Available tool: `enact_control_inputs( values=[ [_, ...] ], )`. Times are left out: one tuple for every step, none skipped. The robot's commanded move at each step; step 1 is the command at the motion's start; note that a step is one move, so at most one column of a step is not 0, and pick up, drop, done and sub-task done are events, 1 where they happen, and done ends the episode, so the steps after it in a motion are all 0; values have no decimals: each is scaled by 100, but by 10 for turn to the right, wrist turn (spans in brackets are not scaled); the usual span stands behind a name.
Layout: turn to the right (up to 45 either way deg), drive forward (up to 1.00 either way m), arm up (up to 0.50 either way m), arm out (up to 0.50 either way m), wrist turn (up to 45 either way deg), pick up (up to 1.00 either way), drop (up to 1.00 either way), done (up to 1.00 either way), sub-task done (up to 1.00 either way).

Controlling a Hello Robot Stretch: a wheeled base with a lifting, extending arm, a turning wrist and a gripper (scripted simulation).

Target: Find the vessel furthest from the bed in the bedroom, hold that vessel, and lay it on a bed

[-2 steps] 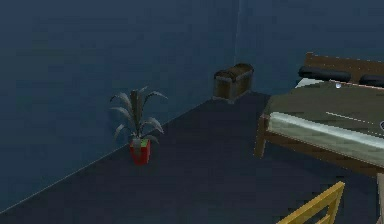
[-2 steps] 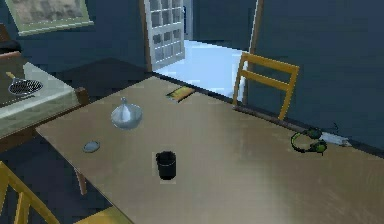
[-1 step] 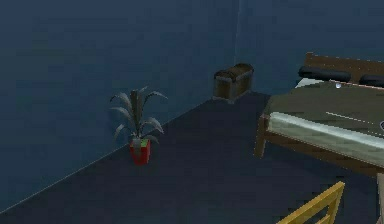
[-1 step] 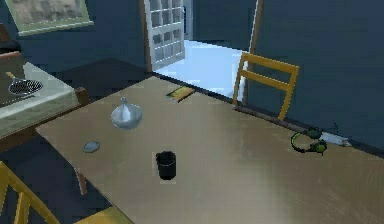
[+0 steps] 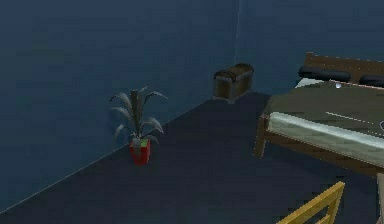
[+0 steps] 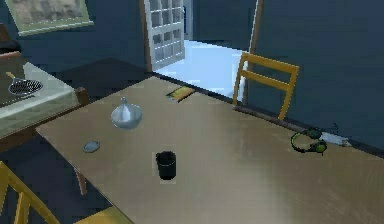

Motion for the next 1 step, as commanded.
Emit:
enact_control_inputs(
  values=[
    [0,0,0,30,0,0,0,0,0]
  ],
)
